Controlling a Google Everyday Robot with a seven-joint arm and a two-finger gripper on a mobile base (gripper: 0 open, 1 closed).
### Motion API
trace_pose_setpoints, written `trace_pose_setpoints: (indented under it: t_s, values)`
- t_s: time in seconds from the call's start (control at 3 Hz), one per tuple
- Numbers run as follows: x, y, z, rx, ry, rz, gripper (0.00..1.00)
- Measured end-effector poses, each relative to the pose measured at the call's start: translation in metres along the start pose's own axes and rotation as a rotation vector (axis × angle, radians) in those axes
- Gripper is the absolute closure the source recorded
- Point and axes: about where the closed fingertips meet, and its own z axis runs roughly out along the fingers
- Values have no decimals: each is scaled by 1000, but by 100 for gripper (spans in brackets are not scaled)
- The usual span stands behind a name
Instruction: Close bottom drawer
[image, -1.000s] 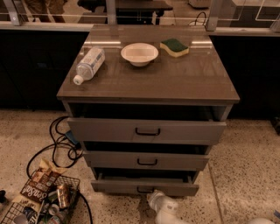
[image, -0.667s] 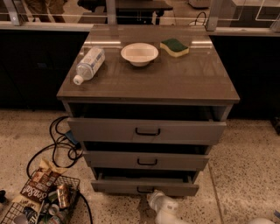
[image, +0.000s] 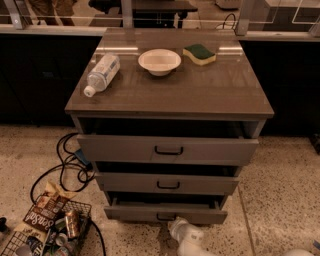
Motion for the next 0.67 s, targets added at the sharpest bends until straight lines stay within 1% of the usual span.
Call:
trace_pose_setpoints:
  t_s: [0.33, 0.67]
  values:
    - [0, 0, 0, 0, 0, 0, 100]
    - [0, 0, 0, 0, 0, 0, 97]
